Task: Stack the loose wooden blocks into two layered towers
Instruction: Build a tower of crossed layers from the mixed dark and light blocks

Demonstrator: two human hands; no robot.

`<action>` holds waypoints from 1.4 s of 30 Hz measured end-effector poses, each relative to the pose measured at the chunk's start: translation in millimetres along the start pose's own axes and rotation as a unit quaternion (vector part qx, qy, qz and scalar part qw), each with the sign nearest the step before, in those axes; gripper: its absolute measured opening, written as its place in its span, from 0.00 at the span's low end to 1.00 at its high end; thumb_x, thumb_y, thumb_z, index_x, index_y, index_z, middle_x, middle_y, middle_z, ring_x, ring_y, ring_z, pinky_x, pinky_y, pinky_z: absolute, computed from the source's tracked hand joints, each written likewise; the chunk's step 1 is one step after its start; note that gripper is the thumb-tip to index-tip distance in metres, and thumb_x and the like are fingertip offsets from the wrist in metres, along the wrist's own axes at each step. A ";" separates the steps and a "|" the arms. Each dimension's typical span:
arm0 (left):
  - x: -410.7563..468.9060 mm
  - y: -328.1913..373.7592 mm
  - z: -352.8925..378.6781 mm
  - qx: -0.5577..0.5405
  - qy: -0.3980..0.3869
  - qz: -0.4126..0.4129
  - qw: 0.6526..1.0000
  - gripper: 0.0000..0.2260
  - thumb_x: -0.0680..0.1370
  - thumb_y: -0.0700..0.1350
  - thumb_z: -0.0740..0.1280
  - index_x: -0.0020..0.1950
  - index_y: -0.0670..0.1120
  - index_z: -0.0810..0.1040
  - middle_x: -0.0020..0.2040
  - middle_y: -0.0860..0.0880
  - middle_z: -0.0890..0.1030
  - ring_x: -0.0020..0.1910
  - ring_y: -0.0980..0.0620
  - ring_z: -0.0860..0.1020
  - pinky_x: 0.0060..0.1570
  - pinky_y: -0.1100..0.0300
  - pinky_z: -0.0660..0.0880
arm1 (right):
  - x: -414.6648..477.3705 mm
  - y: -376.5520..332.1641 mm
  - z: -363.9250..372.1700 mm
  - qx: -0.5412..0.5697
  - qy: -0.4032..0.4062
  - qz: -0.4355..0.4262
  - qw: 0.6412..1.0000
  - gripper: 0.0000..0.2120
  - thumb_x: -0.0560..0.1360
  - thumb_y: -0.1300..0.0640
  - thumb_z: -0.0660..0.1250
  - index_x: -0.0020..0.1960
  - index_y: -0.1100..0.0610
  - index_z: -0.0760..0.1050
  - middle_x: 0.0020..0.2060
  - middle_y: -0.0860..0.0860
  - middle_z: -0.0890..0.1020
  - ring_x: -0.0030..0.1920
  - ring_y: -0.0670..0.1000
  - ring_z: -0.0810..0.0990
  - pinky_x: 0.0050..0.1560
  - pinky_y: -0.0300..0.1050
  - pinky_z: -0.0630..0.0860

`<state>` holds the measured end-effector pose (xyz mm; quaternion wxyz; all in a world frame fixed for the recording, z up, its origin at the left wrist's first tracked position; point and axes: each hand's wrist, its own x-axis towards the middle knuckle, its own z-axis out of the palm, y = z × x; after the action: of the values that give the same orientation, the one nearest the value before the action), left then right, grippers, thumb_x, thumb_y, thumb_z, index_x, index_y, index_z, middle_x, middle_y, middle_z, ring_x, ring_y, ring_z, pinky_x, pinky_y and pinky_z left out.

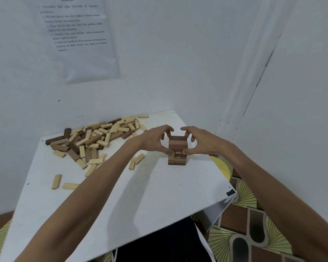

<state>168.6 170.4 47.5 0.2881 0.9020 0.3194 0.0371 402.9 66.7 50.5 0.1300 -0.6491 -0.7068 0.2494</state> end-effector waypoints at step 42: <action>-4.8 -16.0 30.2 -0.094 0.056 -0.011 0.994 0.41 0.69 0.53 0.82 0.77 0.53 0.64 0.65 0.56 0.76 0.64 0.57 0.74 0.62 0.57 0.70 | -1.6 1.5 17.7 0.023 0.038 -0.007 0.999 0.47 0.69 0.47 0.82 0.80 0.48 0.60 0.67 0.47 0.76 0.63 0.49 0.75 0.61 0.45 0.71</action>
<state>163.5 162.6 14.3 0.3534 0.8640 0.3398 0.1144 395.4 61.9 35.0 0.1737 -0.6496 -0.7002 0.2399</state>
